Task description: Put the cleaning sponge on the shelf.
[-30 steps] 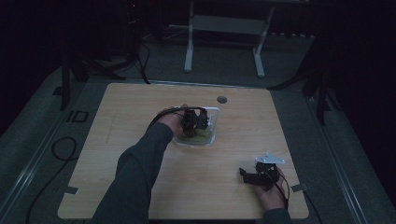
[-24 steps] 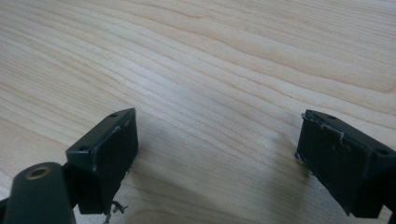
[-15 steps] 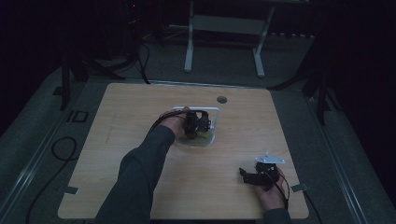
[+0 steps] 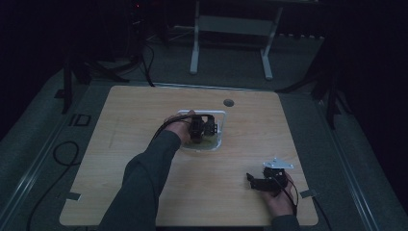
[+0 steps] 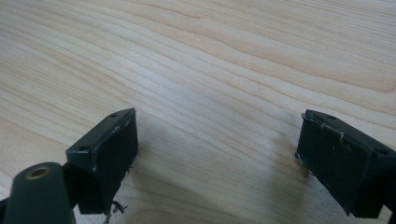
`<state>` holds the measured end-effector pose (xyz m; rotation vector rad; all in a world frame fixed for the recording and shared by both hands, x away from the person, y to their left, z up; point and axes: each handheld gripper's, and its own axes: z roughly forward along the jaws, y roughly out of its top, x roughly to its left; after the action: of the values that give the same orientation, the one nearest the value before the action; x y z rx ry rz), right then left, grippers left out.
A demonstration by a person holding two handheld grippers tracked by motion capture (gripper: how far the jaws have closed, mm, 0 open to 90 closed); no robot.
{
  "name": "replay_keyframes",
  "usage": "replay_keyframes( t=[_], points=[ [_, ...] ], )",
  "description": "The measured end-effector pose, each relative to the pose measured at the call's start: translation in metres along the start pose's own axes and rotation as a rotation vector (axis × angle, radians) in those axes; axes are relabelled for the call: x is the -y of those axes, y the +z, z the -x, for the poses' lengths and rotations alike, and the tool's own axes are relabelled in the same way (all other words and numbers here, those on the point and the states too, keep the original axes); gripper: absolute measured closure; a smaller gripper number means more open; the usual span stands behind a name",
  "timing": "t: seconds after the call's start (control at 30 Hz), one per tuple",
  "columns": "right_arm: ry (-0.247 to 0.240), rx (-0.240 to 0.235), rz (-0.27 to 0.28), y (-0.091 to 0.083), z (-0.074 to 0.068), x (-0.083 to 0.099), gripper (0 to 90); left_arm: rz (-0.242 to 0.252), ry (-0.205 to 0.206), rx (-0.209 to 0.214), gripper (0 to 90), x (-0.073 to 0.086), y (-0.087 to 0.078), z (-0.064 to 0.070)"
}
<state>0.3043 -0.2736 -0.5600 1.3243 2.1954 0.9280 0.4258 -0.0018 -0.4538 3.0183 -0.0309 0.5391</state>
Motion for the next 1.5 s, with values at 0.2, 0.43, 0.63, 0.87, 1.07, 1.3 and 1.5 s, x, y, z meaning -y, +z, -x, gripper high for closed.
replay_keyframes(
  t=[0.2,0.43,0.63,0.87,1.07,1.3,1.5],
  points=[
    [0.000,0.000,0.000,0.0000,0.0000,0.0000,12.1,0.004,-0.004,-0.006,71.2,-0.0015,0.0010,0.0001],
    [0.000,0.000,0.000,0.0000,0.0000,0.0000,12.1,-0.002,-0.001,-0.019,70.9,-0.0021,0.0020,0.0004],
    [0.000,0.000,0.000,0.0000,0.0000,0.0000,12.1,-0.011,-0.006,-0.034,70.7,-0.0028,0.0037,0.0002],
    [0.000,0.000,0.000,0.0000,0.0000,0.0000,12.1,-0.012,-0.011,-0.035,70.0,-0.0028,0.0047,0.0006],
    [0.000,0.000,0.000,0.0000,0.0000,0.0000,12.1,-0.009,-0.020,-0.035,68.1,-0.0025,0.0058,0.0012],
    [0.000,0.000,0.000,0.0000,0.0000,0.0000,12.2,-0.003,-0.024,-0.045,64.0,-0.0036,0.0026,0.0023],
    [0.001,0.000,0.000,0.0000,-0.0001,0.0000,12.1,0.007,-0.044,-0.040,59.9,-0.0028,-0.0023,0.0023]
  ],
)
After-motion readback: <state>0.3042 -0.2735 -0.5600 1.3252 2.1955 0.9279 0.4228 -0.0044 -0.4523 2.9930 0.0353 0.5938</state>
